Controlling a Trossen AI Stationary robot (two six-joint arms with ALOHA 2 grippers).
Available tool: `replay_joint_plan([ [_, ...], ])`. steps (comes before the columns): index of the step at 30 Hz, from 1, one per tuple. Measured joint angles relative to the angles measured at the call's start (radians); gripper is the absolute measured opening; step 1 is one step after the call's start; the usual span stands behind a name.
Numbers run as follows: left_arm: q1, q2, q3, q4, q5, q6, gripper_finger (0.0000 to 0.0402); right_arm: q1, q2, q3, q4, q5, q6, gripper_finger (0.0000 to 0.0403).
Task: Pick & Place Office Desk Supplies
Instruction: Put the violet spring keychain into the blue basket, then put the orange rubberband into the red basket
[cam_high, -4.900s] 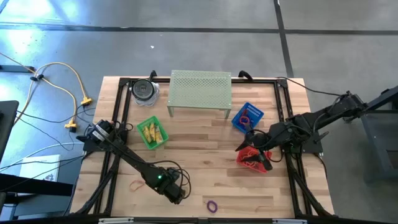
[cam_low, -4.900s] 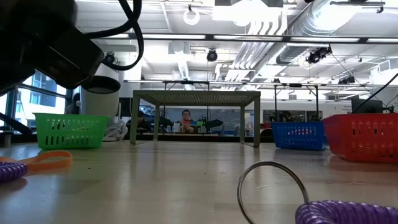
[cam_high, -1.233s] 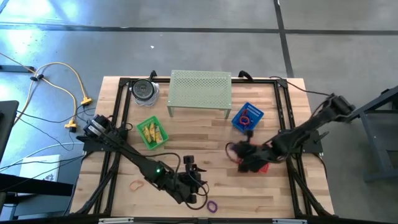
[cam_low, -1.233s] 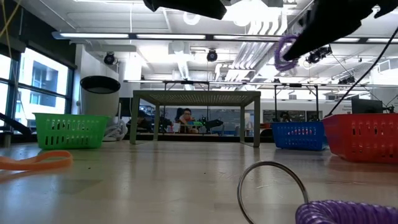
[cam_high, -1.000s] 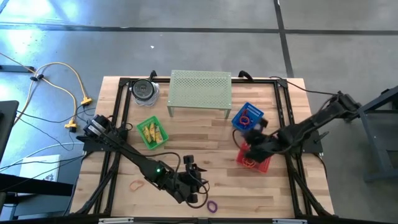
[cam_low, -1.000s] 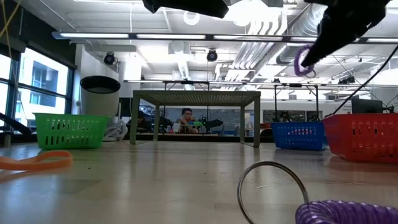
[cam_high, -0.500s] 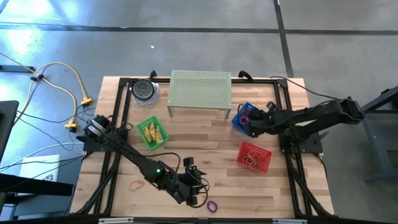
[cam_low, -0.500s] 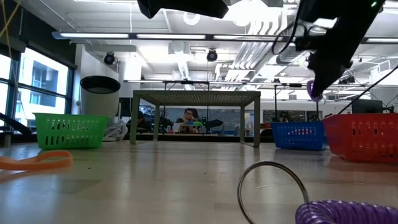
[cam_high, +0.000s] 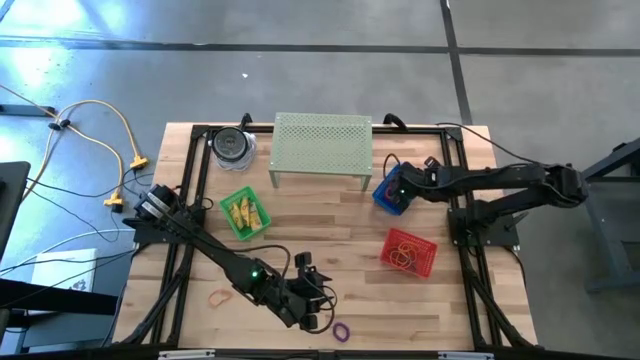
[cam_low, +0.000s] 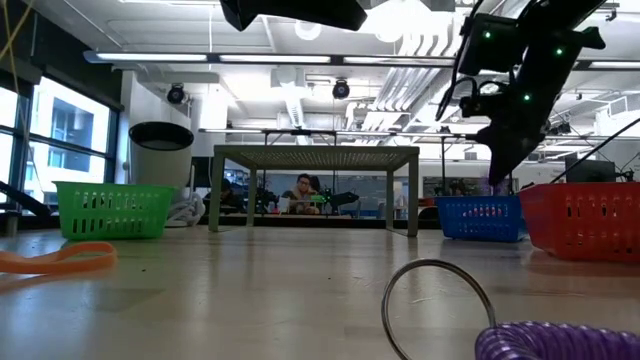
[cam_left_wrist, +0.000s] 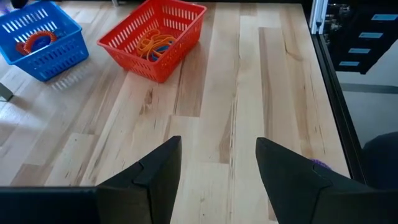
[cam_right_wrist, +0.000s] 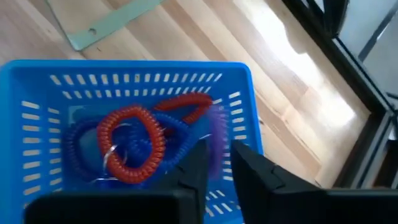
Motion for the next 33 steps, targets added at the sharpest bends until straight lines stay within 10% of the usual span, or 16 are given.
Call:
replay_joint_plan([
  [12, 0.000, 0.000, 0.000, -0.014, 0.042, 0.000, 0.0201, 0.008, -0.010, 0.001, 0.056, 0.040, 0.003, 0.0180],
  [33, -0.041, 0.000, -0.001, -0.504, 0.060, -0.026, 0.0200, 0.540, -0.178, 0.003, 0.420, 0.064, -0.079, 0.0188],
])
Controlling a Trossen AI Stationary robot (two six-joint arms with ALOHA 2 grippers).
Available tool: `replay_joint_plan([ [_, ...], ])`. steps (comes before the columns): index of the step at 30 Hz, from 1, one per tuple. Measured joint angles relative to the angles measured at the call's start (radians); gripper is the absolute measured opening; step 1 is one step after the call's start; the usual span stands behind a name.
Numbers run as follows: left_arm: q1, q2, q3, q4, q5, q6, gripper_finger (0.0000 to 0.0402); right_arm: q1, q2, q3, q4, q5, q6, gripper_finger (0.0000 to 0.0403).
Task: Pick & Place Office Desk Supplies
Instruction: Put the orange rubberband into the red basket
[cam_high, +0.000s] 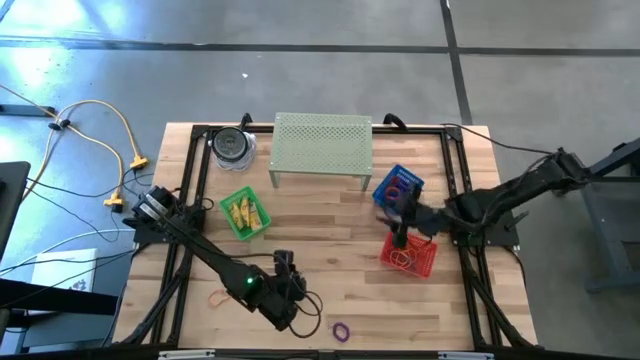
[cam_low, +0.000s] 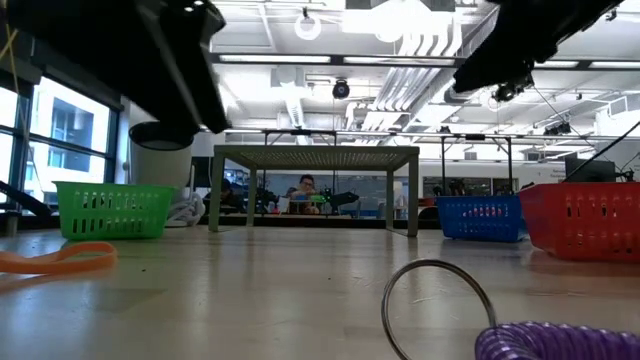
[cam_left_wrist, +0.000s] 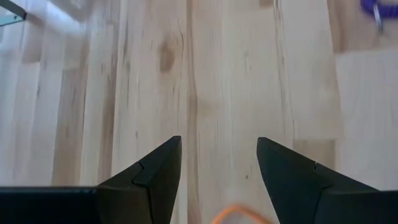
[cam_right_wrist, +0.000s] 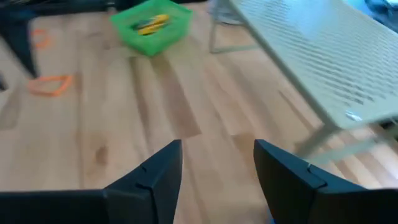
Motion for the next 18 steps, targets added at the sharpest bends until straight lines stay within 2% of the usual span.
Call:
replay_joint_plan([
  [4, -0.012, 0.000, 0.000, -0.052, 0.029, -0.030, 0.0200, 0.071, 0.036, 0.000, 0.098, 0.020, -0.061, 0.0186],
  [7, -0.016, 0.000, 0.000, -0.104, 0.122, -0.047, 0.0200, 0.106, 0.063, 0.000, 0.149, 0.013, -0.098, 0.0186],
  [13, 0.010, 0.000, 0.000, -0.183, 0.265, -0.072, 0.0200, 0.130, 0.121, 0.000, 0.231, -0.012, -0.131, 0.0186],
  [18, 0.054, 0.000, -0.001, -0.204, 0.305, -0.020, 0.0200, 0.131, 0.144, 0.000, 0.244, -0.041, -0.130, 0.0186],
])
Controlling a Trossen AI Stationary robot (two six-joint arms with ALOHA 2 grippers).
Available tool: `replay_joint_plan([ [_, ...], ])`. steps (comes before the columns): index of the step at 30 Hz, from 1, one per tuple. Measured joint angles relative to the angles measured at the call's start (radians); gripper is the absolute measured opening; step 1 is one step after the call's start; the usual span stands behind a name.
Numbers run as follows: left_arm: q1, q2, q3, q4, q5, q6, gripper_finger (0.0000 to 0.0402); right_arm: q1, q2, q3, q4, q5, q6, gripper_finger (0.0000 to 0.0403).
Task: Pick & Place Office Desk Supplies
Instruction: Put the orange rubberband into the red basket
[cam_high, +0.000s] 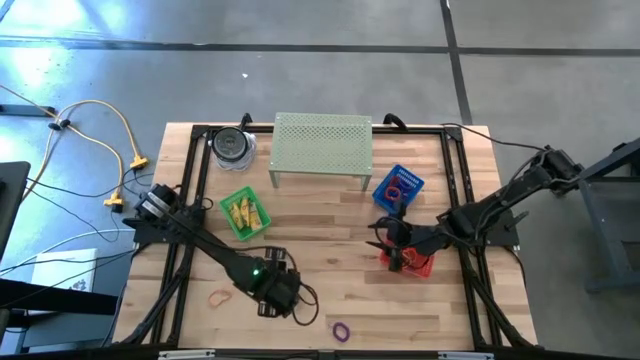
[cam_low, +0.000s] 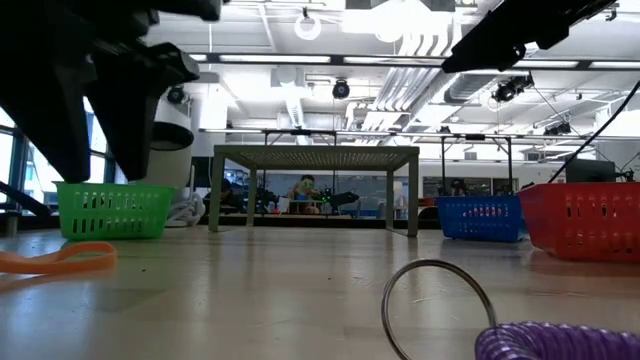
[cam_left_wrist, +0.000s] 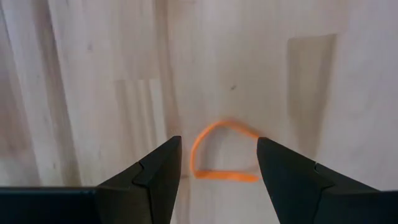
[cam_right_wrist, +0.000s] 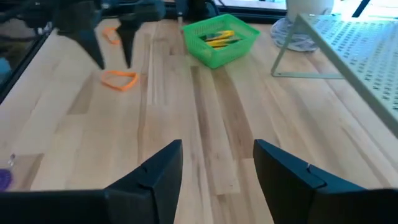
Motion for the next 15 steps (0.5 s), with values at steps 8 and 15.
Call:
replay_joint_plan([
  [8, 0.041, 0.000, -0.039, -0.027, 0.105, -0.004, 0.0200, 0.000, -0.001, 0.000, 0.003, -0.048, 0.008, 0.0184],
  [15, 0.041, 0.000, -0.046, -0.001, 0.097, 0.010, 0.0200, 0.000, -0.001, 0.000, 0.007, -0.048, 0.003, 0.0183],
])
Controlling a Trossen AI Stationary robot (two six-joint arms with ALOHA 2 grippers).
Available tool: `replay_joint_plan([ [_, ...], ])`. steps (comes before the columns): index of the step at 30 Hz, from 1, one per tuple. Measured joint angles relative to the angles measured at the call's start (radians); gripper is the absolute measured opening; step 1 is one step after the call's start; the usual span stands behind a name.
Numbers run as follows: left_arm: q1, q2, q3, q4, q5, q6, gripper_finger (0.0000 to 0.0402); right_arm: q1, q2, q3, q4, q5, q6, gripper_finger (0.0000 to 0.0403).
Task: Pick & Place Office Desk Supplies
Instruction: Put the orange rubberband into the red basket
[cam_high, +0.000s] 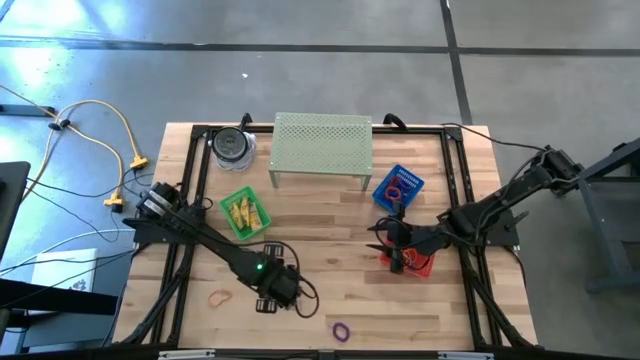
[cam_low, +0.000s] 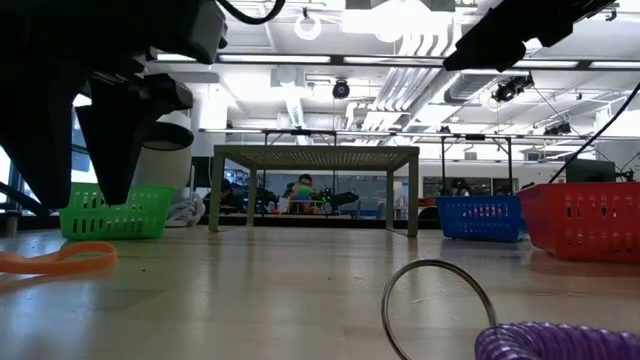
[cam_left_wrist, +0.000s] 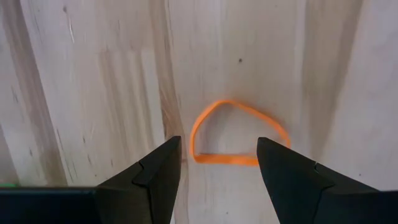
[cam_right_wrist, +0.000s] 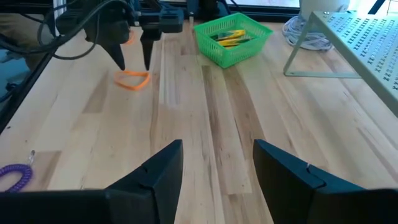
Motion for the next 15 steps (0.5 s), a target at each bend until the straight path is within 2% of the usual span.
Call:
replay_joint_plan([
  [15, 0.000, 0.014, -0.001, 0.022, 0.003, 0.005, 0.0200, 0.000, 0.000, 0.000, 0.011, 0.007, -0.003, 0.0183],
])
